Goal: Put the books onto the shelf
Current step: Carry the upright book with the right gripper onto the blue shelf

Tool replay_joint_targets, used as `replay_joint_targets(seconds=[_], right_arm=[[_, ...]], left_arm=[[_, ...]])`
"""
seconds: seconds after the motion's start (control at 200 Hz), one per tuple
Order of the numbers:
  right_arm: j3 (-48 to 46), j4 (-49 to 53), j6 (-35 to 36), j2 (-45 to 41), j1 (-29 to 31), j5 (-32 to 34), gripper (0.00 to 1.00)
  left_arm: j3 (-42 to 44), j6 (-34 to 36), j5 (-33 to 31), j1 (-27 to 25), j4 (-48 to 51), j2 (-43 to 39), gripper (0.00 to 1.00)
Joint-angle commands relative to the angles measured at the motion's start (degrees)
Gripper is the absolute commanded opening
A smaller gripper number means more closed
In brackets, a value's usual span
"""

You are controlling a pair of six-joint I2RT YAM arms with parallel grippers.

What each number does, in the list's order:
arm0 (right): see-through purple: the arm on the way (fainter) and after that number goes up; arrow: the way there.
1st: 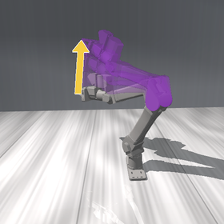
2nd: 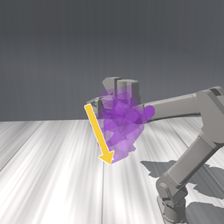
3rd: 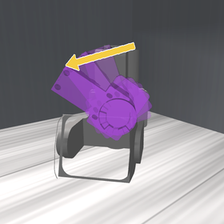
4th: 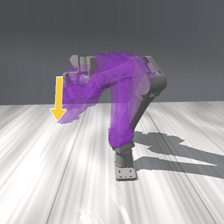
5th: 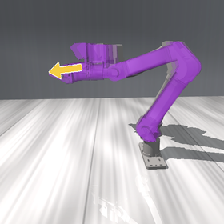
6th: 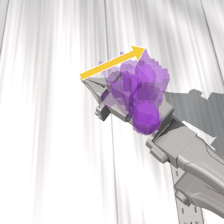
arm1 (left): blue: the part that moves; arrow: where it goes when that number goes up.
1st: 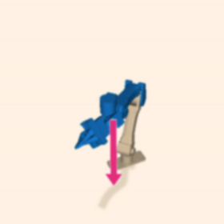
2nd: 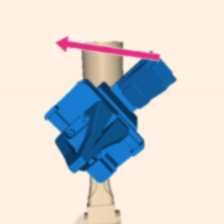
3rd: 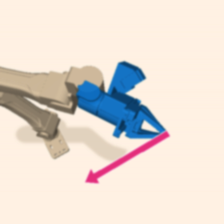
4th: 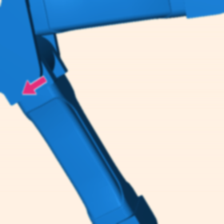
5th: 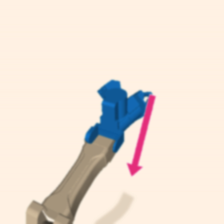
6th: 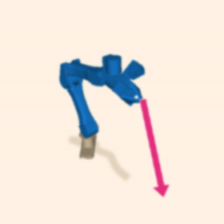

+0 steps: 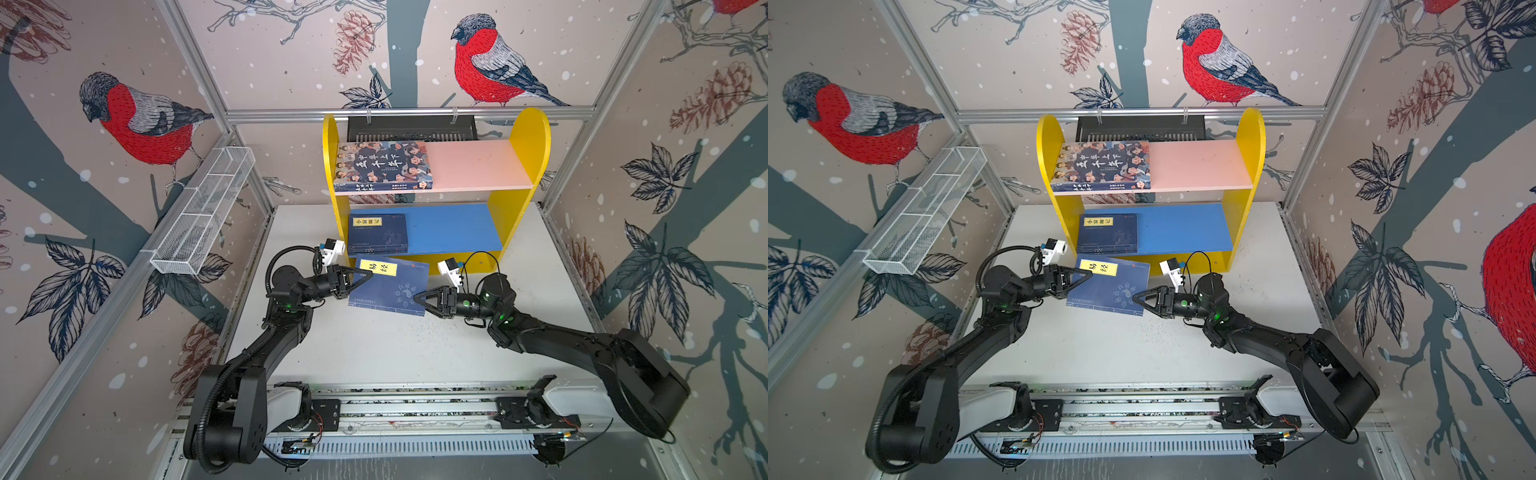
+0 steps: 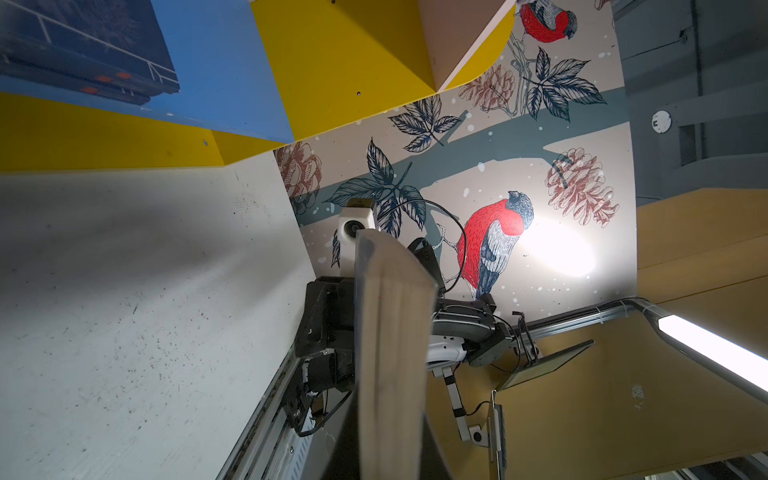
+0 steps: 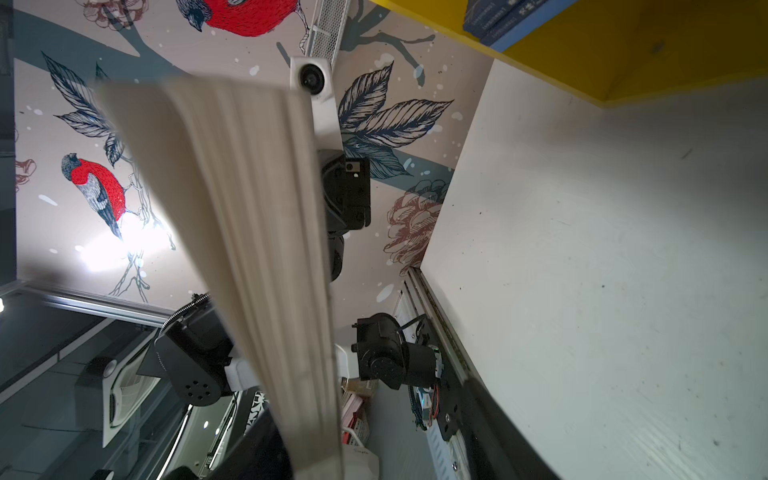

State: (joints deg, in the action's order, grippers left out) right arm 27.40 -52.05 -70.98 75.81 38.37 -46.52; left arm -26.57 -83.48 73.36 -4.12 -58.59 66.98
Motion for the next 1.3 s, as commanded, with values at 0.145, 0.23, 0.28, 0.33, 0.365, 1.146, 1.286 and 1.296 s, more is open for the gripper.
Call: replay_joint_targets(seconds=[0.145,0.23,0.28,0.33,0.365,1.146,1.286,1.296], right_arm=[[2.9,-6.9,-2.3,3.3,0.5,-0.7,0.23],[3.6,-8.7,-3.2,4.8,0.5,-1.9,0.09],[4.3,-9.0,-3.2,5.5,0.4,-2.4,0.03],[5.0,-9.0,-3.1,6.2,0.4,-2.9,0.01],[5.6,-9.1,-3.1,6.6,0.3,-3.4,0.01],[21.4,18.9,13.6,12.5,-20.6,-17.2,0.0],[23.5,11.5,8.9,17.3,-20.7,-17.5,0.0],[23.7,10.9,8.4,17.7,-20.7,-17.6,0.0]], left_arm=[[-0.2,5.7,-0.8,0.4,5.7,-1.7,0.0],[-0.9,10.2,-0.8,0.6,11.8,-2.2,0.0],[-1.2,12.8,-1.0,0.7,15.3,-2.8,0.0],[-1.5,14.8,-1.2,0.8,18.1,-3.0,0.0],[-1.8,16.1,-1.5,0.8,19.7,-3.2,0.0],[-11.5,46.1,-9.6,4.7,54.3,-7.0,0.76],[-11.0,44.6,-10.0,4.9,53.0,-7.5,0.75],[-11.0,44.7,-10.0,4.9,53.0,-7.6,0.75]])
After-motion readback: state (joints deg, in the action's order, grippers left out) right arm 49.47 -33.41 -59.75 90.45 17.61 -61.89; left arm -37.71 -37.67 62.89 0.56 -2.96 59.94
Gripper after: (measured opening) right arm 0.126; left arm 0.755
